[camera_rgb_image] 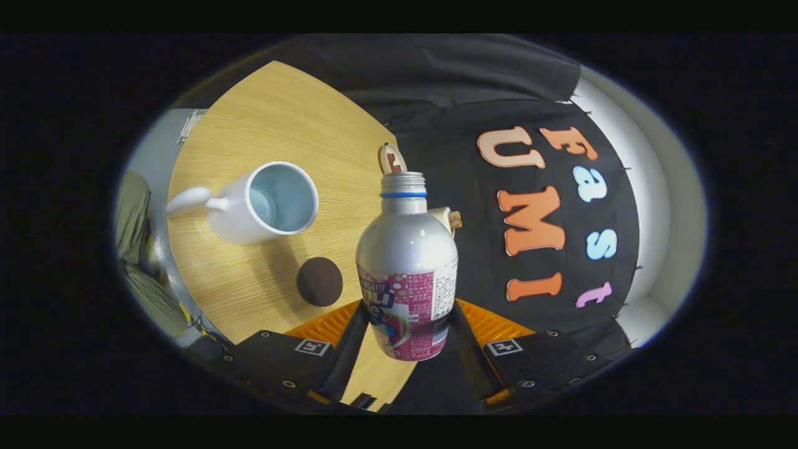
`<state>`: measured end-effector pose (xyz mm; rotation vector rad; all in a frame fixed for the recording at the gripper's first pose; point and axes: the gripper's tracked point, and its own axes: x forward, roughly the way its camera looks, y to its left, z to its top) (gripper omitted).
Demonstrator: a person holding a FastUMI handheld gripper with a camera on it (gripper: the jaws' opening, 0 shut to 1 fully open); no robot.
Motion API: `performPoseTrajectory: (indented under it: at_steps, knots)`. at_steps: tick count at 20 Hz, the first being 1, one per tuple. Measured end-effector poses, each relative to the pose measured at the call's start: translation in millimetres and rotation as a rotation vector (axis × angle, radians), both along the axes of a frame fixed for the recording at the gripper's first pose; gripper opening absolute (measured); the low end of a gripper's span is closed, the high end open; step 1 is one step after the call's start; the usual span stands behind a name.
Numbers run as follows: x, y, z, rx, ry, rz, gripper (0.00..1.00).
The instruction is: Take the bottle from table, then pour the juice into the cup, finally place the bottle on the coaster
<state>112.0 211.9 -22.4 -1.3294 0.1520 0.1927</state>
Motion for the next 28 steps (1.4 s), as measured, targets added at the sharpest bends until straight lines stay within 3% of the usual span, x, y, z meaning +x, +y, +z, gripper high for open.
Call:
performPoseTrajectory:
  at_steps: [9,17,21,25,28]
  knots:
    - [7,-17,-15,0.552,0.103,-0.042,0.76]
    - [26,-14,-25,0.915,0.137,-0.041,0.76]
    - [56,0,-40,1.104,0.215,-0.060,0.76]
    - [75,4,-50,1.217,0.235,-0.084,0.76]
    - [84,5,-63,1.215,0.244,-0.097,0.76]
